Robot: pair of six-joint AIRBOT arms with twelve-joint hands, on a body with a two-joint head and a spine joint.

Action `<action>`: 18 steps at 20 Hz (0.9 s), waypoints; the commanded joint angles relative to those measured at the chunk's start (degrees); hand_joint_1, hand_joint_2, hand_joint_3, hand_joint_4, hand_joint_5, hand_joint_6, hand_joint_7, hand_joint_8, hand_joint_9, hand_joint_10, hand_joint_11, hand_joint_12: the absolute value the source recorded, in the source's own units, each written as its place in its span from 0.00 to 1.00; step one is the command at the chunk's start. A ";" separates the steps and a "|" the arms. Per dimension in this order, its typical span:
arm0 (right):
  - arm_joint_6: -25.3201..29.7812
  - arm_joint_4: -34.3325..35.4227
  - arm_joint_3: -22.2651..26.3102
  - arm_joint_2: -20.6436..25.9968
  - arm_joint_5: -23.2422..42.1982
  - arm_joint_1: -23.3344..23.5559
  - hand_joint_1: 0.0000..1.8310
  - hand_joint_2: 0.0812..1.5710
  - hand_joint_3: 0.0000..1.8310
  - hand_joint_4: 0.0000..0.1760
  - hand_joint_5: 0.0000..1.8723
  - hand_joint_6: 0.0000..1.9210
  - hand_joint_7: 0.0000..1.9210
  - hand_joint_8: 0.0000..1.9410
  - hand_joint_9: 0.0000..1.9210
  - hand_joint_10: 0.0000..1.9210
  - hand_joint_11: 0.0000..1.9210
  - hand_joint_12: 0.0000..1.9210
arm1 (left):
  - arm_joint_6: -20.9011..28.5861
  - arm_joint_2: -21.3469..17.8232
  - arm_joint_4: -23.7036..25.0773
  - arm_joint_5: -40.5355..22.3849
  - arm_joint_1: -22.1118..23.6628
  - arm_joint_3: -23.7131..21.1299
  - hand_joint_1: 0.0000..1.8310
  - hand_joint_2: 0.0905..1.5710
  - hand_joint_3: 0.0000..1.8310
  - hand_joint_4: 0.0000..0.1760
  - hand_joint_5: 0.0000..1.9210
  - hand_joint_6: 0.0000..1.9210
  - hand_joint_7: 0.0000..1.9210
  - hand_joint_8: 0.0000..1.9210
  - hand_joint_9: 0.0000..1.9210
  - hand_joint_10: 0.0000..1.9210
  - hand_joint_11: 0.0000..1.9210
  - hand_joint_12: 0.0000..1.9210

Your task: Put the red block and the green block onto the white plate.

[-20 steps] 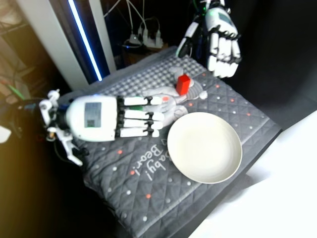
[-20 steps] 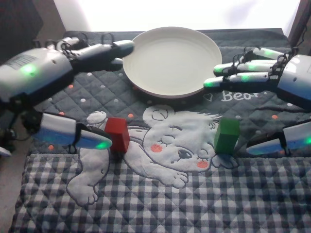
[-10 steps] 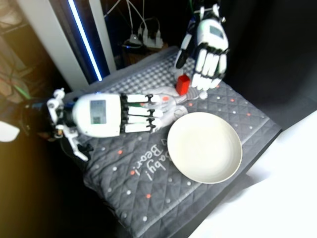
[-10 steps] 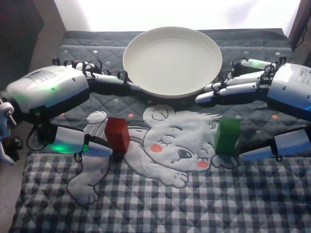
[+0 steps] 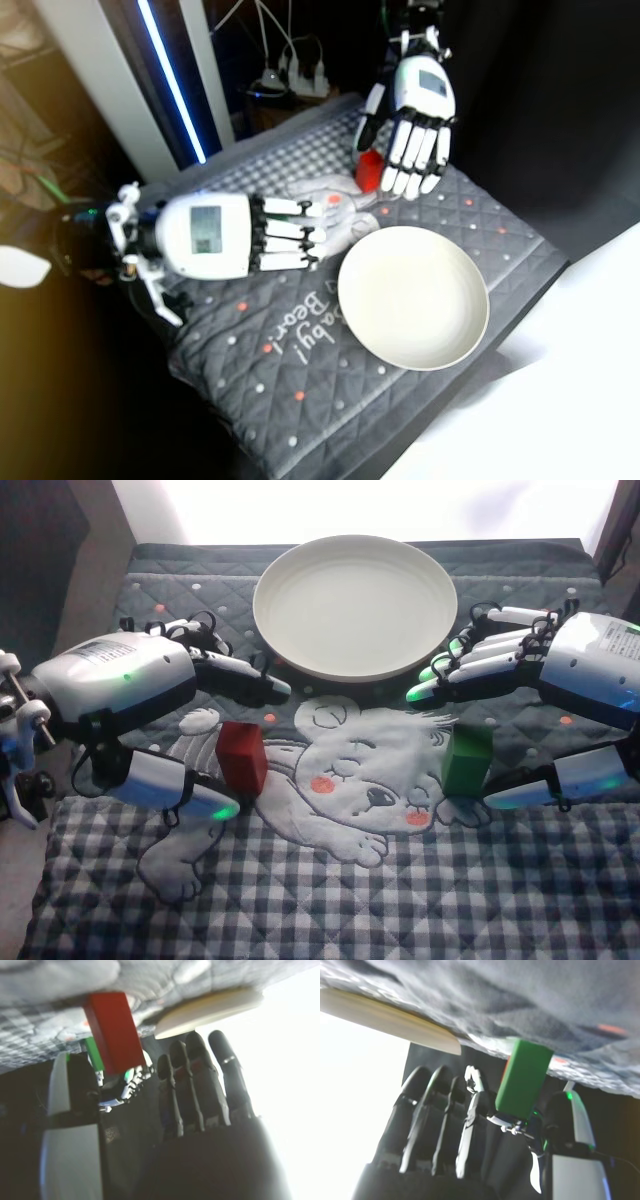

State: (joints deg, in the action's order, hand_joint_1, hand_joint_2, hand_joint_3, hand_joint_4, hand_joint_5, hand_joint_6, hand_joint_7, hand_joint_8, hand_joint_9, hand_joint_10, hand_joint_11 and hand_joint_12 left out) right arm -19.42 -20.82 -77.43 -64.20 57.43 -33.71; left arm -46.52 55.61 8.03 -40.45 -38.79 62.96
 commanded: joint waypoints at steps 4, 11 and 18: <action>0.47 1.91 -0.20 -0.23 5.05 0.28 0.54 0.55 0.00 0.27 0.36 0.01 0.32 0.01 0.30 0.01 0.10 0.45 | 0.03 0.39 -0.78 -6.48 0.67 0.52 0.56 0.54 0.00 0.00 0.34 0.00 0.43 0.00 0.40 0.01 0.09 0.53; 1.53 1.19 -0.19 -0.73 5.09 0.28 0.56 0.52 0.00 0.15 0.43 0.00 0.41 0.00 0.40 0.01 0.14 0.67 | 0.04 0.98 -0.78 -6.24 0.53 0.65 0.46 0.66 0.00 0.00 0.46 0.00 0.57 0.01 0.57 0.03 0.28 0.67; 1.92 0.27 -0.21 -1.31 5.06 0.28 0.69 0.63 0.00 0.00 0.68 0.15 0.59 0.46 0.55 0.58 0.49 0.79 | 0.06 1.55 -0.97 -6.05 0.08 0.78 0.64 0.67 0.00 0.00 0.55 0.44 0.71 0.02 0.58 0.38 0.40 0.70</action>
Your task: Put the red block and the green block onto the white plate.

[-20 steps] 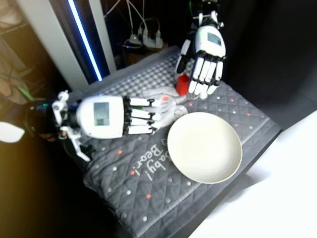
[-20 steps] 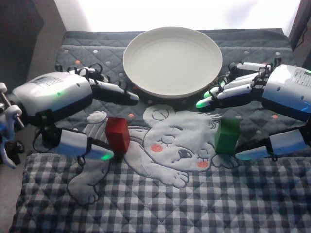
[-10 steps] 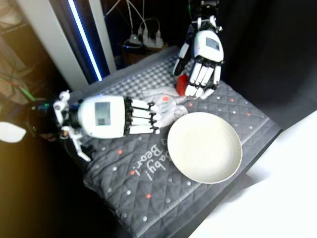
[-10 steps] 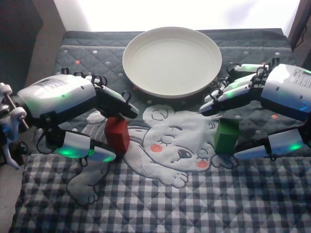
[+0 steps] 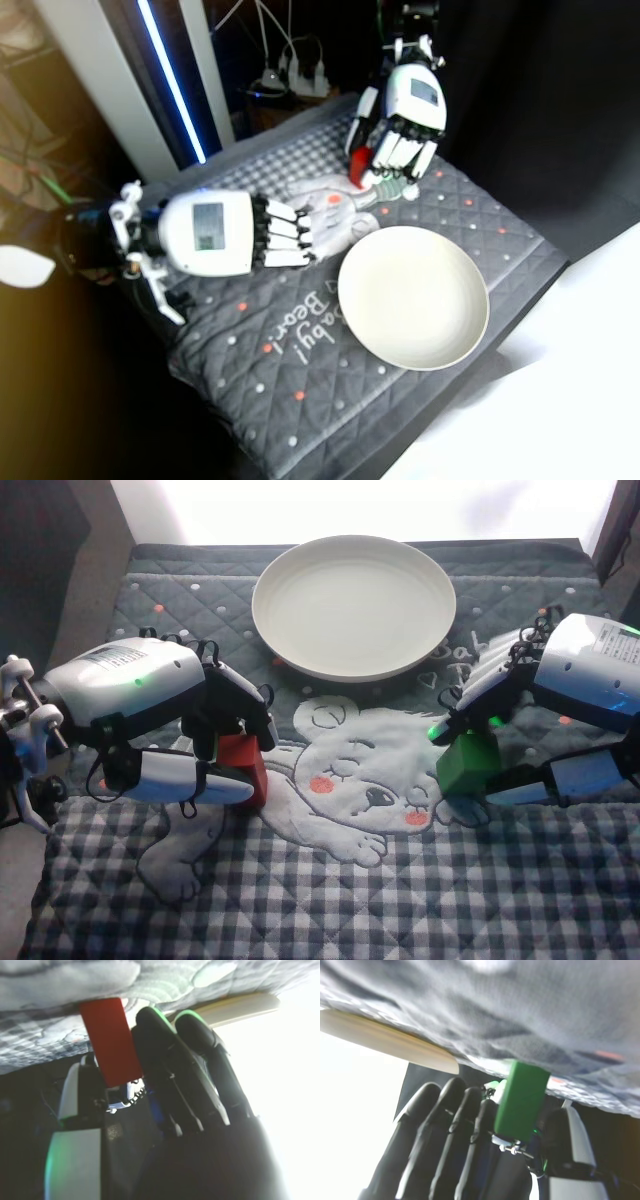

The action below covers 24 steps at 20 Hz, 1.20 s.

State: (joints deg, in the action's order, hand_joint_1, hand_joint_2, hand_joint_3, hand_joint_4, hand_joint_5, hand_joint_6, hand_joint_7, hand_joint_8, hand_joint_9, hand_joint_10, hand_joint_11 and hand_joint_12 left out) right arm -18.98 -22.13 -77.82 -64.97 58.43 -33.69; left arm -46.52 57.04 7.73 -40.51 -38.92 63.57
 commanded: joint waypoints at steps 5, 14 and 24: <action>1.48 1.61 0.11 -0.53 4.06 0.25 0.70 0.65 0.00 0.00 0.76 0.01 0.52 0.59 0.52 0.61 0.41 0.85 | 0.06 0.36 -1.44 -6.33 -0.17 0.35 0.69 0.64 0.00 0.00 0.57 0.37 0.67 0.29 0.66 0.12 0.45 0.54; 1.48 3.98 -0.45 -0.24 5.55 0.25 0.67 0.60 0.00 0.00 0.78 0.04 0.42 0.03 0.24 0.09 0.01 0.50 | 0.06 0.36 -3.19 -7.38 -1.52 0.42 0.69 0.64 0.00 0.00 0.58 0.36 0.62 0.38 0.68 0.04 0.44 0.57; 1.49 6.80 -1.42 0.23 6.68 0.26 0.66 0.63 0.00 0.00 0.65 0.29 0.70 0.33 0.70 0.64 0.65 0.83 | 0.09 0.23 -3.89 -9.67 -1.21 0.49 0.70 0.64 0.00 0.00 0.67 0.13 0.59 0.49 0.52 0.49 0.39 0.78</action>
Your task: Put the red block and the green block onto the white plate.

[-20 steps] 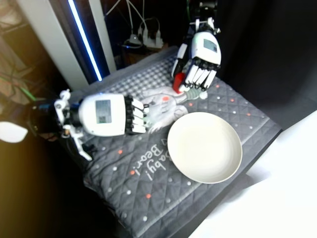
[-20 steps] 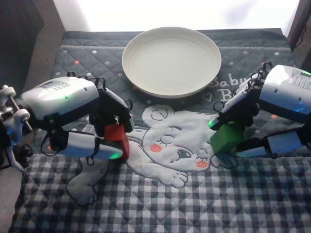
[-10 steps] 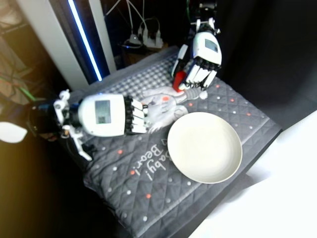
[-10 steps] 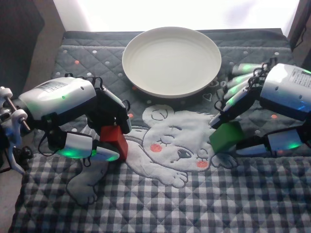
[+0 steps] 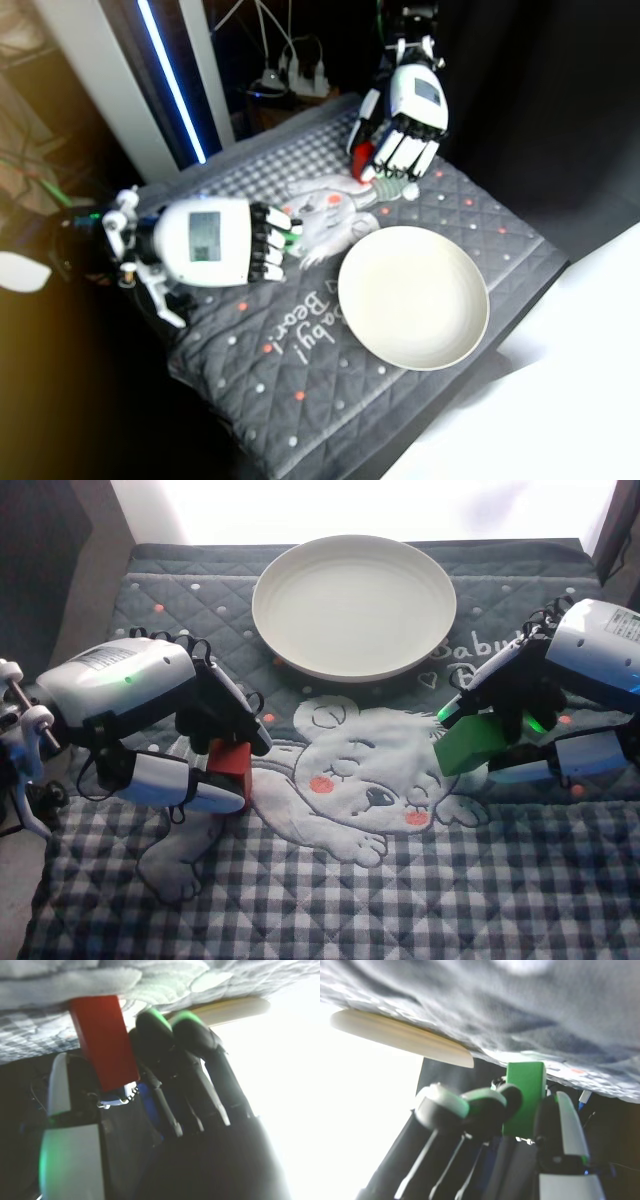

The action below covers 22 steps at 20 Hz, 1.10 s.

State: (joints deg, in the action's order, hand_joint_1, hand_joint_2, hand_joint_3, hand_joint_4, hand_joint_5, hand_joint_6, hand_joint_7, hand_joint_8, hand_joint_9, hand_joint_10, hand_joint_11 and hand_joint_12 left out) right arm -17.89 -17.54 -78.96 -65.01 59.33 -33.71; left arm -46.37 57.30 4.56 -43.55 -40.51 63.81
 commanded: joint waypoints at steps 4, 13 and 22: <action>0.44 5.45 -1.62 0.24 7.25 0.56 0.71 0.62 0.00 0.00 0.62 0.24 0.71 0.29 0.72 0.39 0.62 0.68 | -0.10 1.25 -0.01 -7.90 5.01 2.12 0.70 0.63 0.00 0.00 0.64 0.22 0.64 0.39 0.59 0.37 0.43 0.72; 0.08 8.91 -12.51 -7.79 1.76 12.10 0.65 0.64 0.00 0.00 0.63 0.33 0.80 0.12 0.73 0.49 0.62 0.76 | -0.09 9.21 -0.80 -5.59 16.43 12.29 0.70 0.62 0.00 0.00 0.62 0.26 0.66 0.33 0.68 0.25 0.56 0.62; -1.33 10.80 -30.13 -21.62 -12.64 17.13 0.66 0.61 0.00 0.00 0.69 0.23 0.83 0.08 0.79 0.37 0.66 0.73 | 0.25 25.13 -6.14 7.96 22.01 34.22 0.69 0.64 0.00 0.00 0.56 0.37 0.63 0.37 0.70 0.14 0.58 0.50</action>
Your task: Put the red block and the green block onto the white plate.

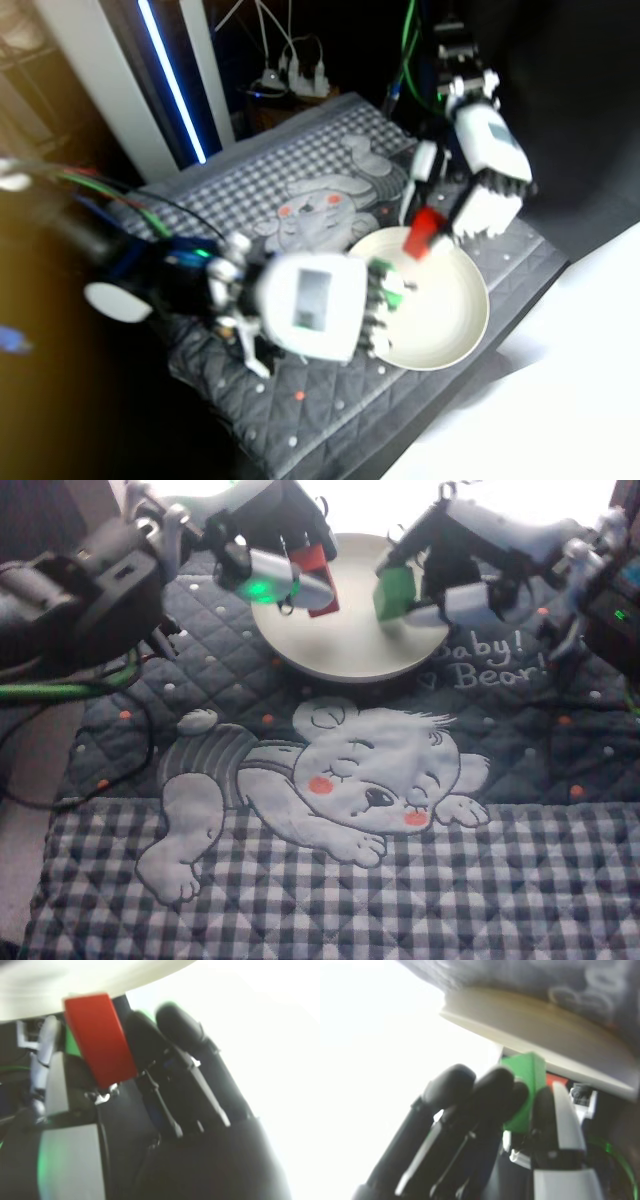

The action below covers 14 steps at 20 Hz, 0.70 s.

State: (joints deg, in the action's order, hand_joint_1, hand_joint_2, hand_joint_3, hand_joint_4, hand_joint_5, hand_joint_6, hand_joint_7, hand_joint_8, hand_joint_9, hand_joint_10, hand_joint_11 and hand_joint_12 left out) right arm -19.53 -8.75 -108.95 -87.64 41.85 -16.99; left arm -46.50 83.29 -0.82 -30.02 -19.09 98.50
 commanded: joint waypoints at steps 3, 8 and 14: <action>0.32 1.75 -1.86 -0.19 3.32 0.76 0.66 0.62 0.00 0.00 0.68 0.25 0.84 0.07 0.74 0.52 0.62 0.81 | 0.46 2.18 -0.17 -2.68 1.62 2.84 0.68 0.66 0.00 0.00 0.55 0.40 0.59 0.44 0.68 0.10 0.53 0.51; 0.33 0.78 -0.41 -0.18 3.37 0.74 0.41 0.46 0.00 0.66 0.11 0.00 0.15 0.00 0.19 0.00 0.04 0.43 | 0.53 0.89 -0.91 -3.23 0.30 1.11 0.59 0.63 0.00 0.00 0.28 0.01 0.30 0.03 0.35 0.00 0.12 0.66; 0.35 -1.37 8.79 6.89 10.30 0.73 0.34 0.49 0.00 1.00 0.00 0.00 0.02 0.00 0.03 0.00 0.00 0.34 | 0.90 -6.94 -0.61 -9.43 -2.62 -8.45 0.44 0.56 0.00 0.35 0.09 0.00 0.09 0.00 0.12 0.00 0.00 0.53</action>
State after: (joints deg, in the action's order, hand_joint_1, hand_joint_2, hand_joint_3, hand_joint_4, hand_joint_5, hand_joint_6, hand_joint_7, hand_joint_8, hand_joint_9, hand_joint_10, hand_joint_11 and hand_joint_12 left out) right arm -19.53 -12.84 -99.42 -82.59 41.74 -16.69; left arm -45.84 76.73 -1.04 -31.07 -22.06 89.49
